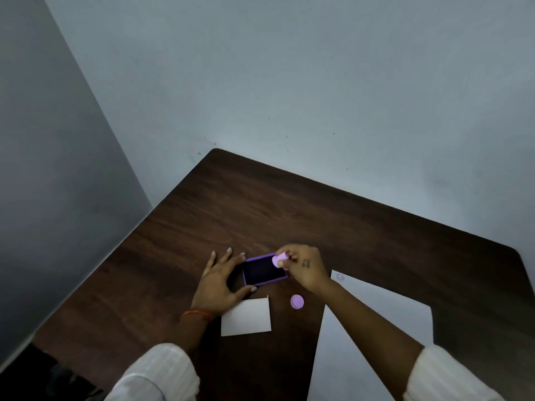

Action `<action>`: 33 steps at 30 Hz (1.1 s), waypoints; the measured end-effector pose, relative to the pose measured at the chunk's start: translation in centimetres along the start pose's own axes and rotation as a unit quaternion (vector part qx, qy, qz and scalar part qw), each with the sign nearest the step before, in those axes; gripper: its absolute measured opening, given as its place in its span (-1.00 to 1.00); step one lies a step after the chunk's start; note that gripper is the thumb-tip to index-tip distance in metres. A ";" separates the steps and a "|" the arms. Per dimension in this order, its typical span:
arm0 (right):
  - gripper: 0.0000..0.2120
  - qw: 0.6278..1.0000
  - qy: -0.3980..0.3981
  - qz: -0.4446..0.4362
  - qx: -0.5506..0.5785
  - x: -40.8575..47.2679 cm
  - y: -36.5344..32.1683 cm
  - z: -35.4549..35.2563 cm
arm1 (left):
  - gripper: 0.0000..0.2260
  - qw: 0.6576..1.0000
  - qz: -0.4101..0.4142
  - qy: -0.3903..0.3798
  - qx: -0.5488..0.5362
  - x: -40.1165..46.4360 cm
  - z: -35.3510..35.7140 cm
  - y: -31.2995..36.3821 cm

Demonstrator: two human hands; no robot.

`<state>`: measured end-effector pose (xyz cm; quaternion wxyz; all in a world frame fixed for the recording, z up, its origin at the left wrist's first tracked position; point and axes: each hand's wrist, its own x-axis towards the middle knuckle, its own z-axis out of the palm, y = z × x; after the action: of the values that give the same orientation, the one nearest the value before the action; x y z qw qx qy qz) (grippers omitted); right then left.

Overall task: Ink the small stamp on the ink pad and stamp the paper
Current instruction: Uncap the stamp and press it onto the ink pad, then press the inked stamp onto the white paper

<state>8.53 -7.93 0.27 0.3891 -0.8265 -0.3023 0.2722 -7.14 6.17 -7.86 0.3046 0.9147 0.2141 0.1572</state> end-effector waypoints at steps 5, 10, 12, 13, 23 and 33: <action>-0.82 0.927 0.048 0.151 0.339 -3.3 1.1 -3.1 | -0.32 1.000 -0.001 -0.012 0.018 0.0 -0.3 0.3; -0.85 0.807 0.067 0.203 0.551 -7.6 3.5 -6.1 | -0.25 0.999 -0.020 -0.025 -0.006 -0.2 -0.8 1.1; -0.84 0.747 0.065 0.201 0.630 -9.2 4.3 -6.5 | -0.26 0.998 -0.042 -0.033 -0.033 0.0 -1.3 1.7; -0.79 0.722 0.065 0.196 0.661 -9.9 4.6 -6.7 | -0.27 0.997 -0.058 -0.038 -0.045 0.1 -1.4 2.0; -0.80 0.640 0.078 0.172 0.744 -13.1 6.4 -7.9 | -0.46 0.996 0.054 -0.075 -0.019 2.1 1.5 9.0; -0.78 0.817 0.222 0.218 0.485 -11.3 8.9 -8.7 | -0.28 0.945 0.153 -0.252 0.141 4.7 7.1 13.5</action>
<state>9.48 -24.66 0.25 0.7268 -0.6128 0.1520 0.2706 3.80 -4.76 -4.14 0.1889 0.9798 0.0081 -0.0651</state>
